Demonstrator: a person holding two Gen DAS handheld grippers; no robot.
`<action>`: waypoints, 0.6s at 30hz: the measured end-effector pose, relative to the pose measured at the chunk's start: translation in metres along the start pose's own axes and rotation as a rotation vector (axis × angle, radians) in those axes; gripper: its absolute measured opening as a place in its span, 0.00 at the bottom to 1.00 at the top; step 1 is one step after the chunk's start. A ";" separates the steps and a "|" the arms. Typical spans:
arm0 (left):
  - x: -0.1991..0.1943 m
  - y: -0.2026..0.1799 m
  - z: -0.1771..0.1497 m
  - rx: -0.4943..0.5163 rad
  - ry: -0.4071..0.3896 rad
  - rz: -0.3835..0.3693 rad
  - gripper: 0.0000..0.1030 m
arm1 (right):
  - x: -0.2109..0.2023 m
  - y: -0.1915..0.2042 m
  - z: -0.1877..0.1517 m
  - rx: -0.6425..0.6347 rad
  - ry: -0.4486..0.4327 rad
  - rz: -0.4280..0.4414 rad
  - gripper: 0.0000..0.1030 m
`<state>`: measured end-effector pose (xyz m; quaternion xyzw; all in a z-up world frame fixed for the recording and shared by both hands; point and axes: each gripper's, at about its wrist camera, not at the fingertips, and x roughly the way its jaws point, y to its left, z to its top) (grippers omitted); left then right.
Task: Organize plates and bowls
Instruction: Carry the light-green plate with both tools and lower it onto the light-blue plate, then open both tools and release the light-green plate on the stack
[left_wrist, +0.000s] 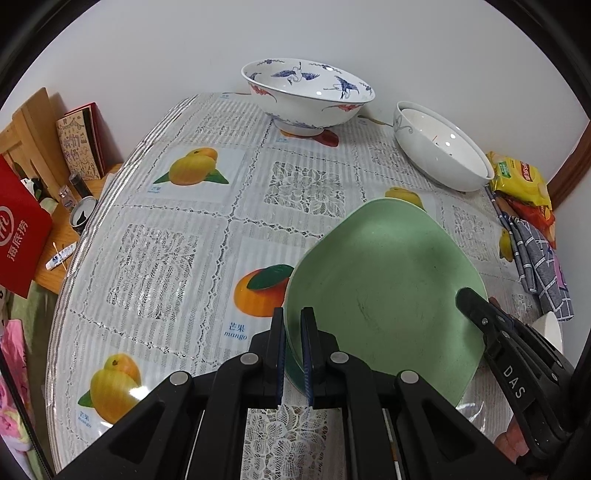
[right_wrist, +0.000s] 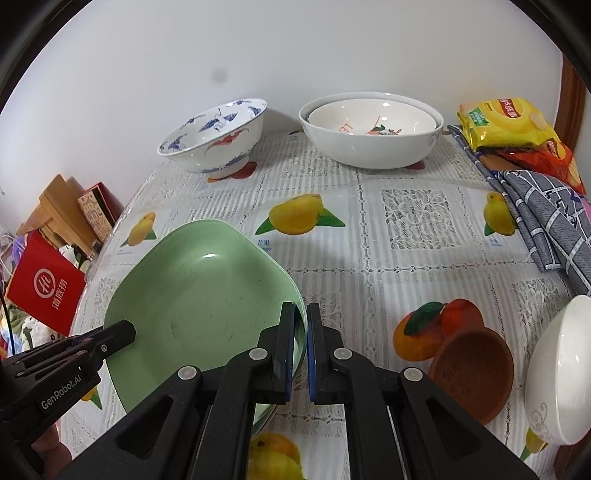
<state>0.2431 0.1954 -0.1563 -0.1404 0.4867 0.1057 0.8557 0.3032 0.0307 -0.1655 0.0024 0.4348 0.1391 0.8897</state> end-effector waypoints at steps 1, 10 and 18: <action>0.001 0.000 0.000 0.002 0.003 0.000 0.09 | 0.003 0.000 0.000 -0.007 0.006 -0.002 0.07; -0.002 -0.003 -0.004 0.037 0.017 0.011 0.12 | 0.013 0.007 0.007 -0.062 0.027 -0.025 0.12; -0.019 -0.008 -0.013 0.089 0.003 0.036 0.20 | -0.006 0.003 0.007 -0.040 0.002 -0.008 0.14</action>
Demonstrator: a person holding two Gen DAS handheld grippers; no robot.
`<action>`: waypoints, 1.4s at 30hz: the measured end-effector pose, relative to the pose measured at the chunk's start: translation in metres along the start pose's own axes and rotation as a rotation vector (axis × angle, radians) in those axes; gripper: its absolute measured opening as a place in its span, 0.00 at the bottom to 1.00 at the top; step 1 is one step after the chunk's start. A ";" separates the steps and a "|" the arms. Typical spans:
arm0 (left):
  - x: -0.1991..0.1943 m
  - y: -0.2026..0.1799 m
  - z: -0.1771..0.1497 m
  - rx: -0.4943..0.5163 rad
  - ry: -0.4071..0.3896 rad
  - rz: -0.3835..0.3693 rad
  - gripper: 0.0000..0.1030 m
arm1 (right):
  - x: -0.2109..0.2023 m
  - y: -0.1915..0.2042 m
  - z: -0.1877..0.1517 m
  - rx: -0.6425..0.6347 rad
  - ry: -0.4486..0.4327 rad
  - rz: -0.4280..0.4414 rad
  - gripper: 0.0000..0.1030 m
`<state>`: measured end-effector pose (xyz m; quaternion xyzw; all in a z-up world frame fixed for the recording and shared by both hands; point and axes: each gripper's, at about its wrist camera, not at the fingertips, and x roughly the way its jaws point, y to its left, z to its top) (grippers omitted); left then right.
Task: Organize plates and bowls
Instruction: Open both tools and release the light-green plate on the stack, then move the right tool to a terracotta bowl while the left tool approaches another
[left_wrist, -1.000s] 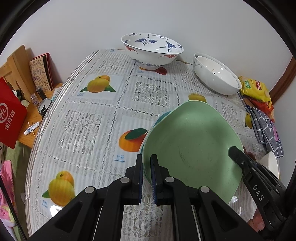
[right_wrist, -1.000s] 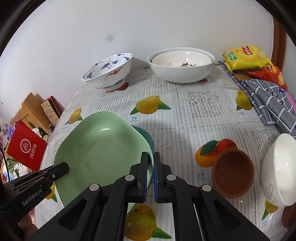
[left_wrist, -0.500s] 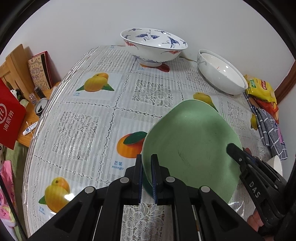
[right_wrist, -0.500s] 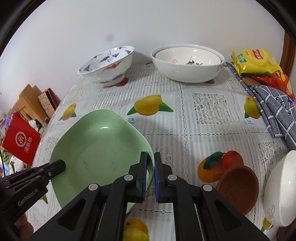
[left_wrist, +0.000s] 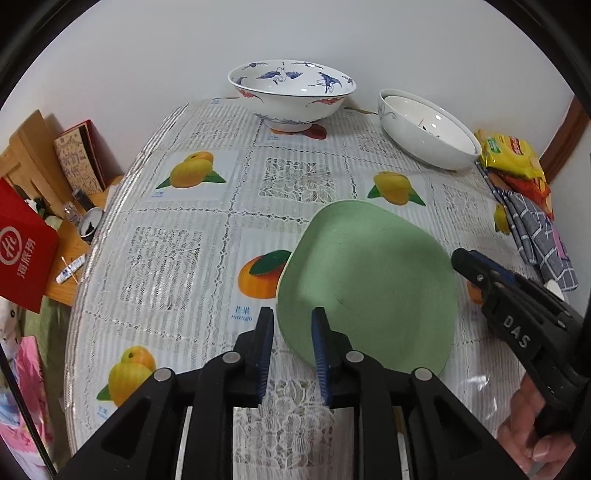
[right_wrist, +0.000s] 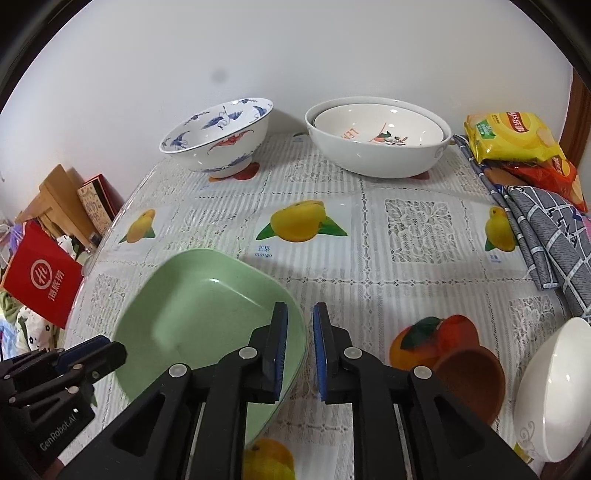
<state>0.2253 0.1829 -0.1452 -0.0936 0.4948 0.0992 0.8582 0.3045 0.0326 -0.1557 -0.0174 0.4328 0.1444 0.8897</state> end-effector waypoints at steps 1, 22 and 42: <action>-0.003 -0.001 -0.002 0.003 -0.002 0.004 0.20 | -0.003 0.000 -0.001 -0.001 -0.002 0.000 0.14; -0.095 -0.111 -0.045 0.193 -0.153 -0.092 0.37 | -0.170 -0.102 -0.074 0.080 -0.187 -0.248 0.63; -0.114 -0.200 -0.067 0.277 -0.191 -0.120 0.37 | -0.239 -0.194 -0.155 0.222 -0.262 -0.382 0.76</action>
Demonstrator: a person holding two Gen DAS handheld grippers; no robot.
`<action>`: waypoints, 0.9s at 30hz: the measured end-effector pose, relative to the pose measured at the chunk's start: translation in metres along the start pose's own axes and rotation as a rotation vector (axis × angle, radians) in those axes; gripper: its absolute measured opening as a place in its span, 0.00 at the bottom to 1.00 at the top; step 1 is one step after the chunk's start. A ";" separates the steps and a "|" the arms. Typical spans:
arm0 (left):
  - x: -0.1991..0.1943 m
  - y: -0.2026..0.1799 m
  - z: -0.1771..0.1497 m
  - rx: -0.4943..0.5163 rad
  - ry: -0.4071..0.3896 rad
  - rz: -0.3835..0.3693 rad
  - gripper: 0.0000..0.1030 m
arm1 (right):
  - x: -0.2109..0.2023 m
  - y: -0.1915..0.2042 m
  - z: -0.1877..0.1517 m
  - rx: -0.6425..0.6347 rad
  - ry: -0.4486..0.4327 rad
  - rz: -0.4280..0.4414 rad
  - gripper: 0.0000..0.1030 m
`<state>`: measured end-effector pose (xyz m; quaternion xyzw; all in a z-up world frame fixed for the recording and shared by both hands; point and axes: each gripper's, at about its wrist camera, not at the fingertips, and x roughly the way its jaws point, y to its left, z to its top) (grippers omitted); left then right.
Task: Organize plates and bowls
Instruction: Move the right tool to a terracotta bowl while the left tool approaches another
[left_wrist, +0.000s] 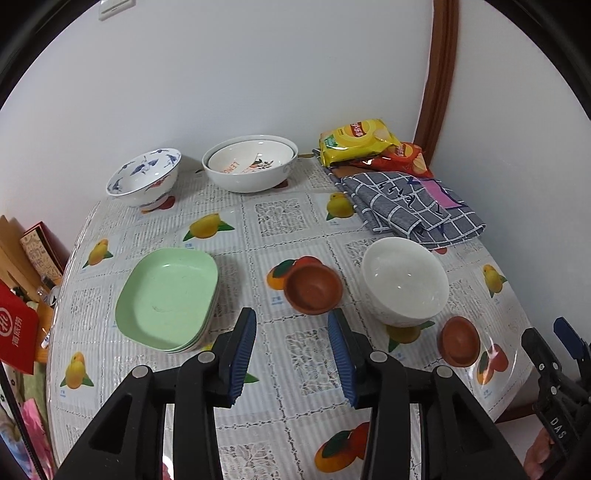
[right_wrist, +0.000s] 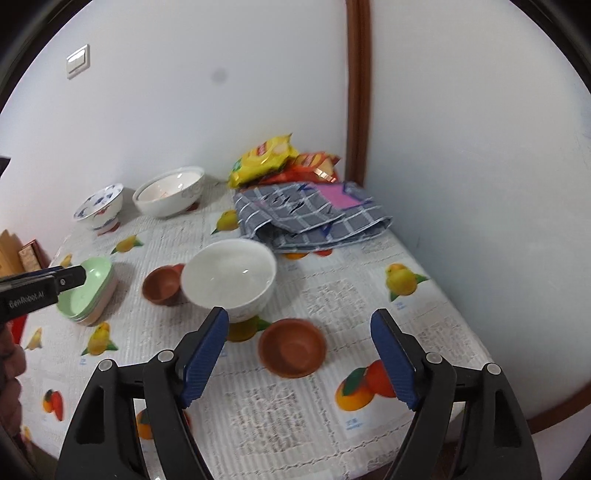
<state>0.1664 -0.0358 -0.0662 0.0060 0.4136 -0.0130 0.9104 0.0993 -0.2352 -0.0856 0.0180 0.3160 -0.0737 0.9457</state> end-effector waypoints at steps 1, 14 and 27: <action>0.000 -0.001 0.000 0.001 -0.002 0.001 0.37 | -0.001 -0.001 -0.002 0.010 -0.017 -0.010 0.76; 0.018 -0.010 0.010 0.025 0.008 0.010 0.37 | 0.036 -0.012 -0.003 0.075 0.150 0.084 0.76; 0.071 0.002 0.016 -0.001 0.095 -0.013 0.39 | 0.091 -0.028 -0.013 0.144 0.260 0.089 0.65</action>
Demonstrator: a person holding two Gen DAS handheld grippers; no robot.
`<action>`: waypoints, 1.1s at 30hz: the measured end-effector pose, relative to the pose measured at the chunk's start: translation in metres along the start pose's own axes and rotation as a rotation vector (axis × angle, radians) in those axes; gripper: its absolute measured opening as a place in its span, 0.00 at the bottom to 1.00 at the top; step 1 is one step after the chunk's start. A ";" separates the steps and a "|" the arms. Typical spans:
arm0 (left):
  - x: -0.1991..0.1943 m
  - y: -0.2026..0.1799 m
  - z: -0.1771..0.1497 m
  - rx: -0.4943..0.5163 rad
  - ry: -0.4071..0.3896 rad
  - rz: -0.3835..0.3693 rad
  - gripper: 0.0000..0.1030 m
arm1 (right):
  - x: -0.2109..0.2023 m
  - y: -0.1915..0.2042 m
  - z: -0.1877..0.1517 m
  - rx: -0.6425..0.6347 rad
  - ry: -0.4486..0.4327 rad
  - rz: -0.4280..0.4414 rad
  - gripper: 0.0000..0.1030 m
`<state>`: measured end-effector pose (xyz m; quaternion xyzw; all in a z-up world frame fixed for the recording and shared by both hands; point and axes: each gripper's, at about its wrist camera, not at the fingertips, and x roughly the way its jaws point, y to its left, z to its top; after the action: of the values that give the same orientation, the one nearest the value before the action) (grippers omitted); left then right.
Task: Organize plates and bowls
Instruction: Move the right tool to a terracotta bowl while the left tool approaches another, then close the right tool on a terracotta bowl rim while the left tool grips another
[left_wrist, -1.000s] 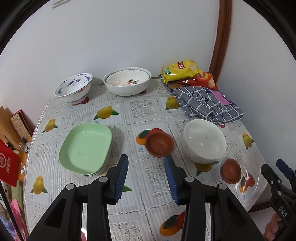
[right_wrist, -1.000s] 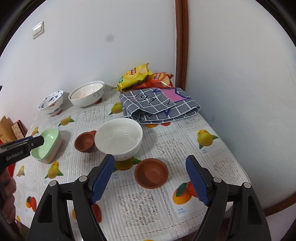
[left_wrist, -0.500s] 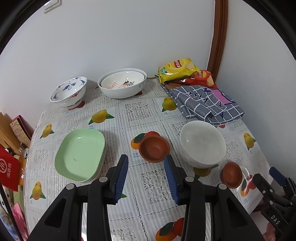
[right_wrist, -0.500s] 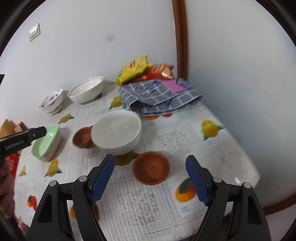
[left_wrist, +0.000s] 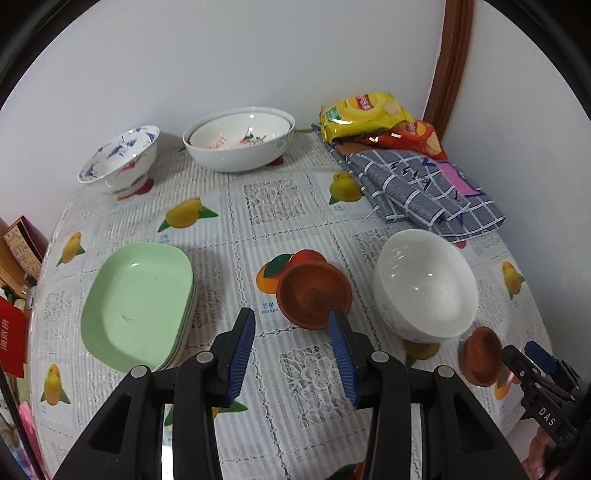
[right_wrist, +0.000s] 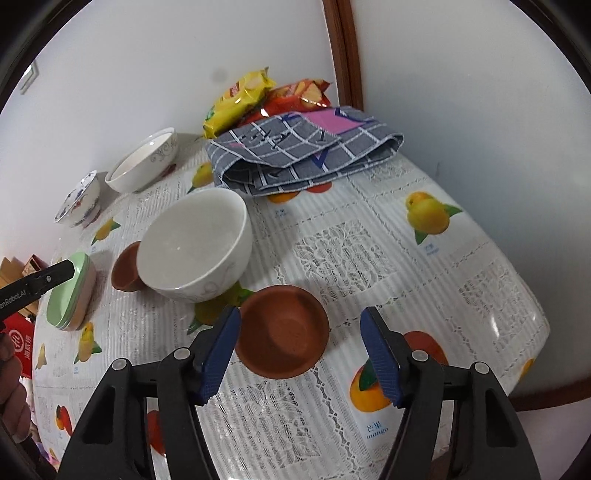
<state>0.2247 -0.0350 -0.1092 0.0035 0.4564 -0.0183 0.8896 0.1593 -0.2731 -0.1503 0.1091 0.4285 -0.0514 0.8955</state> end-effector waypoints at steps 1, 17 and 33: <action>0.006 0.001 0.000 -0.002 0.009 0.004 0.39 | 0.003 0.000 0.000 0.002 0.006 -0.001 0.65; 0.075 0.001 0.007 -0.004 0.097 -0.004 0.39 | 0.051 -0.015 -0.016 0.052 0.063 -0.057 0.57; 0.106 0.008 0.003 -0.053 0.138 -0.044 0.39 | 0.055 -0.013 -0.021 0.014 -0.016 -0.081 0.66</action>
<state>0.2893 -0.0304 -0.1939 -0.0290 0.5168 -0.0253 0.8552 0.1757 -0.2804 -0.2074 0.0977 0.4251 -0.0914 0.8952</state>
